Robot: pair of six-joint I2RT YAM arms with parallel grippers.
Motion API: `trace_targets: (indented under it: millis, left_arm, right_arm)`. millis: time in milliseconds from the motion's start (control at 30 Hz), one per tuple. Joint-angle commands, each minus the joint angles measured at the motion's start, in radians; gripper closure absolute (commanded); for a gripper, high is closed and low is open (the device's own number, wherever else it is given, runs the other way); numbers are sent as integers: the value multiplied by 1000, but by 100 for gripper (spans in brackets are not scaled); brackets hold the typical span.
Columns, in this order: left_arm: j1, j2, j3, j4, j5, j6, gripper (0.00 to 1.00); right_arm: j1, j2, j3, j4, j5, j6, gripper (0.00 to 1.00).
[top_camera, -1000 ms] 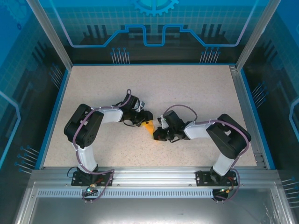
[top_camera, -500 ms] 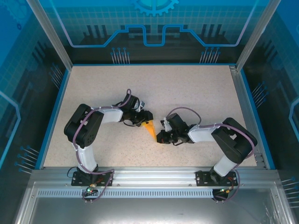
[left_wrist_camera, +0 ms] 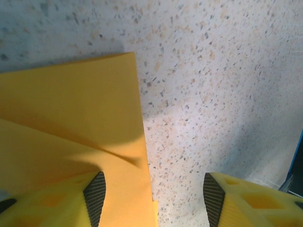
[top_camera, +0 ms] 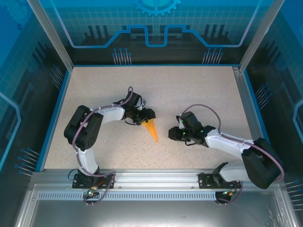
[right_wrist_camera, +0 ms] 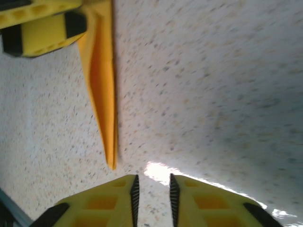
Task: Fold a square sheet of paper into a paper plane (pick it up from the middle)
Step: Fold the wing for the fifth time at the center of the table, then move a paper plane to the center of the table.
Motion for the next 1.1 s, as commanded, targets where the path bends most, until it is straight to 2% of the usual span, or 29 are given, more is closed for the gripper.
trace_targets:
  millis: [0, 200, 333, 500, 633, 867, 933, 1067]
  left_arm:
    - [-27, -100, 75, -165, -108, 39, 38]
    - [-83, -151, 191, -497, -407, 2, 34]
    - [-138, -138, 257, -641, -536, -38, 29]
    - [-190, -27, 376, -742, -590, -67, 29]
    - [-209, 78, 466, -795, -592, -78, 29]
    - [-202, 179, 525, -813, -585, -90, 29]
    - [-186, 191, 514, -811, -567, -96, 32]
    - [-157, 133, 430, -767, -551, -101, 45]
  right_arm:
    - [-28, -40, -45, 12, 34, 29, 65]
    - [-50, -60, -59, 67, 16, 35, 54]
    - [-54, -44, -55, 108, -24, 23, 51]
    - [-53, -10, -52, 154, -71, 34, 45]
    - [-40, 6, -46, 168, -90, 34, 42]
    - [2, 69, 2, 158, -95, 18, 40]
    - [12, 99, 22, 161, -101, 16, 39]
    - [31, 162, 63, 173, -113, 10, 40]
